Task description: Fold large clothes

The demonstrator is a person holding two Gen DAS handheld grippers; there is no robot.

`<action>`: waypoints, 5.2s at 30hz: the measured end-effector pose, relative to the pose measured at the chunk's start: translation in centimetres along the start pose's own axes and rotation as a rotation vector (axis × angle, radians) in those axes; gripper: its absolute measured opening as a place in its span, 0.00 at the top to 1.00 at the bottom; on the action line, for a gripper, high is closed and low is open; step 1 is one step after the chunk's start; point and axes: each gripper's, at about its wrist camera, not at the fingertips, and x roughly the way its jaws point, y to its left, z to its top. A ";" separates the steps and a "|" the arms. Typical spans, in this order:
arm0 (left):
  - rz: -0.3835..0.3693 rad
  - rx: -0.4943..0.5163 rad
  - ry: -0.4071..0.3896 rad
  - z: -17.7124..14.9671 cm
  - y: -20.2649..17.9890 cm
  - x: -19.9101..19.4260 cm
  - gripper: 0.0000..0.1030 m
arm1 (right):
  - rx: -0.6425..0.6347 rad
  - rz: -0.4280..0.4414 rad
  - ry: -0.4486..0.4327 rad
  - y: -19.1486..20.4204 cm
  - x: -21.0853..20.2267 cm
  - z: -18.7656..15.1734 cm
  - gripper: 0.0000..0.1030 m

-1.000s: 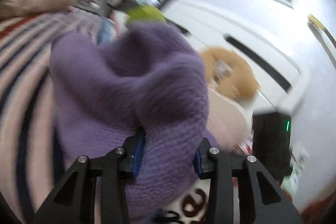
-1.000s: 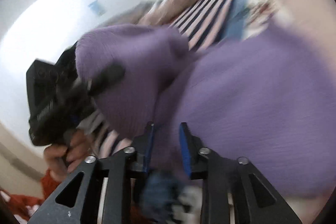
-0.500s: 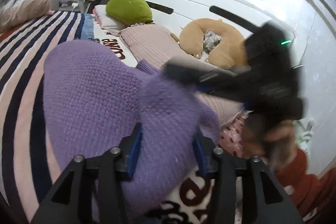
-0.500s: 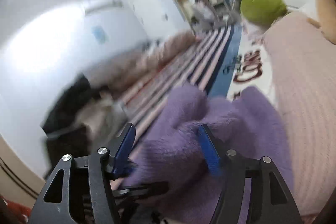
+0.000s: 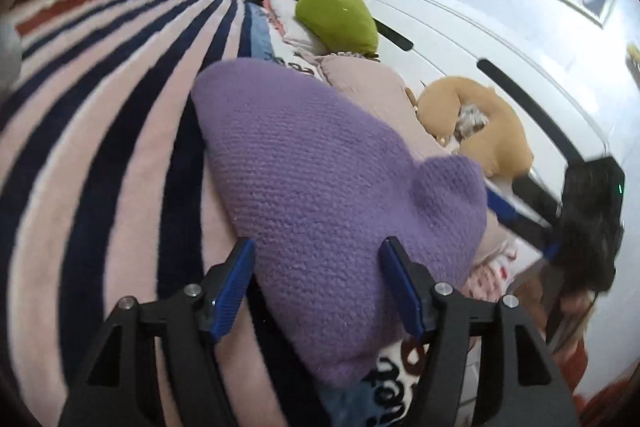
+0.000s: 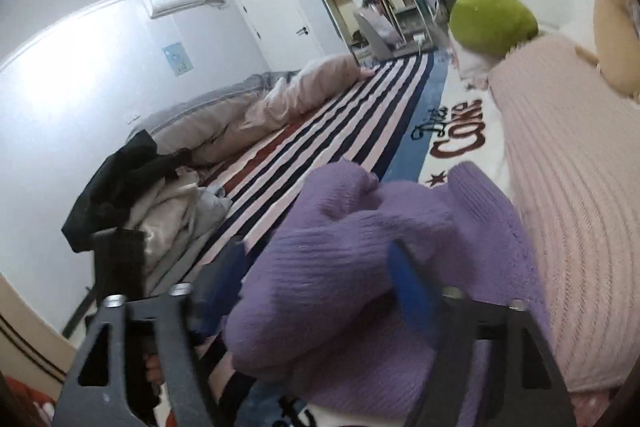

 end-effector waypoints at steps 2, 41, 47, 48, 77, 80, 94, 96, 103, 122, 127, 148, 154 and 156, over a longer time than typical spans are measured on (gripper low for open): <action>-0.004 -0.011 0.005 0.0 0.2 0.5 0.36 | 0.043 -0.096 0.035 0.0 0.7 -0.3 0.24; -0.112 -0.102 0.138 -2.2 -3.7 4.0 0.43 | 0.196 -0.113 -0.034 -6.8 -2.5 -6.5 0.83; -0.045 -0.057 0.054 -2.2 -1.6 -3.4 0.46 | 0.194 0.044 0.027 -3.3 0.3 -6.7 0.84; -0.023 -0.052 0.044 -2.2 -1.2 -4.7 0.46 | 0.192 0.082 0.046 -2.5 1.1 -6.7 0.84; 0.016 -0.051 0.077 -4.1 2.1 -7.4 0.30 | 0.336 0.229 0.252 -3.5 3.9 -7.1 0.05; 0.011 -0.051 0.078 -4.1 2.3 -7.3 0.27 | 0.348 0.241 0.266 -3.5 5.0 -8.2 0.04; -0.009 -0.076 0.077 -3.7 2.4 -5.3 0.36 | 0.405 0.376 0.266 -3.2 7.8 -9.0 0.36; -0.014 -0.049 0.064 -3.3 1.7 -5.7 0.39 | 0.412 0.397 0.250 -3.1 7.6 -8.8 0.54; -0.054 0.004 0.007 -0.3 -0.6 -8.4 0.44 | 0.361 0.500 0.176 -1.4 6.2 -5.8 0.66; -0.009 -0.069 0.127 -4.1 4.6 -10.1 0.30 | 0.328 0.247 0.289 -0.8 4.1 -9.9 0.19; -0.010 -0.072 0.125 -4.2 4.6 -10.1 0.29 | 0.281 0.165 0.284 0.1 3.4 -10.1 0.07; -0.029 -0.092 0.072 -3.3 3.4 -10.6 0.46 | 0.462 0.398 0.195 0.9 6.2 -9.8 0.66; -0.065 -0.010 -0.013 1.5 0.2 -12.8 0.50 | 0.409 0.454 0.087 2.3 4.6 -4.6 0.71; -0.060 0.036 -0.049 3.4 -1.3 -13.9 0.51 | 0.384 0.467 0.058 3.0 4.1 -2.5 0.71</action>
